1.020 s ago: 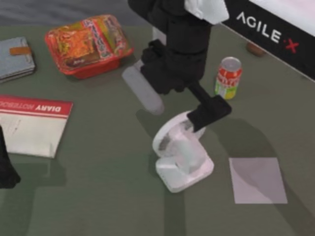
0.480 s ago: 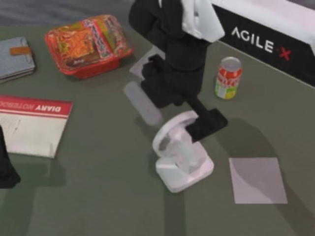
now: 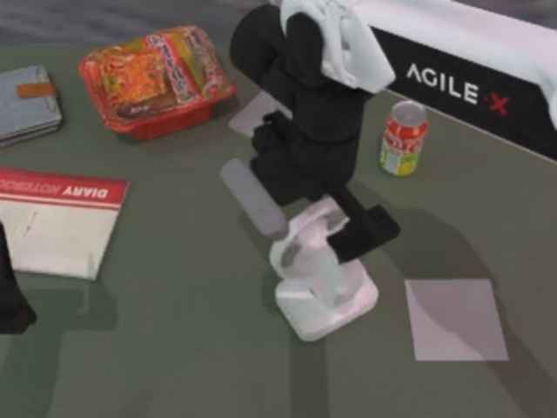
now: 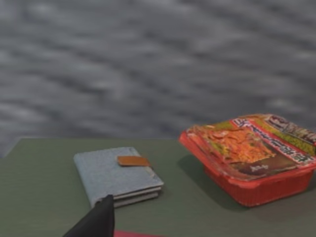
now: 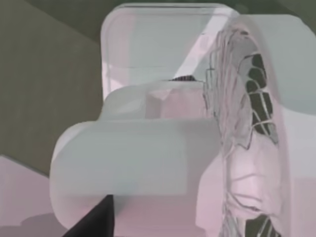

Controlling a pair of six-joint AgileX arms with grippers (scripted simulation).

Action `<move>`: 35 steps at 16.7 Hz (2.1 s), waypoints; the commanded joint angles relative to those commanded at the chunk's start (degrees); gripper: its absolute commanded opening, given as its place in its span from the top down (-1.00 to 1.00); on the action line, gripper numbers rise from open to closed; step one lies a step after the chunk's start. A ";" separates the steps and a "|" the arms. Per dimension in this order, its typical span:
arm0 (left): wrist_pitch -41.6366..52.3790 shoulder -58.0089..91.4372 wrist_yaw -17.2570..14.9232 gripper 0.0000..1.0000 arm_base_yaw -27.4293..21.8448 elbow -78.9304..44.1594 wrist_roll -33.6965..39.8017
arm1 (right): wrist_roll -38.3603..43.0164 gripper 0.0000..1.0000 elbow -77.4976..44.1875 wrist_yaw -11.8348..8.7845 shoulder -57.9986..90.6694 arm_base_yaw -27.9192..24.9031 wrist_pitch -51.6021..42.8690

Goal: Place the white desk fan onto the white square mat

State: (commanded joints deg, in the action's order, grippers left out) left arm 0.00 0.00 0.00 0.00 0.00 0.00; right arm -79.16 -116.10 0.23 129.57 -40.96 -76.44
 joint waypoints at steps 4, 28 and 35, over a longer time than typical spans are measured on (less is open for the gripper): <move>0.00 0.00 0.00 -1.00 0.00 0.00 0.00 | 0.00 -0.25 0.00 0.00 0.00 0.00 0.00; 0.00 0.00 0.00 -1.00 0.00 0.00 0.00 | -0.09 1.00 -11.25 0.01 1.30 -0.30 -9.64; 0.00 0.00 0.00 -1.00 0.00 0.00 0.00 | 0.14 1.00 -14.35 0.02 1.39 -0.07 -12.63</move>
State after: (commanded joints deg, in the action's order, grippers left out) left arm 0.00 0.00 0.00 0.00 0.00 0.00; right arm -79.03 -130.45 0.24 130.97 -41.04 -89.06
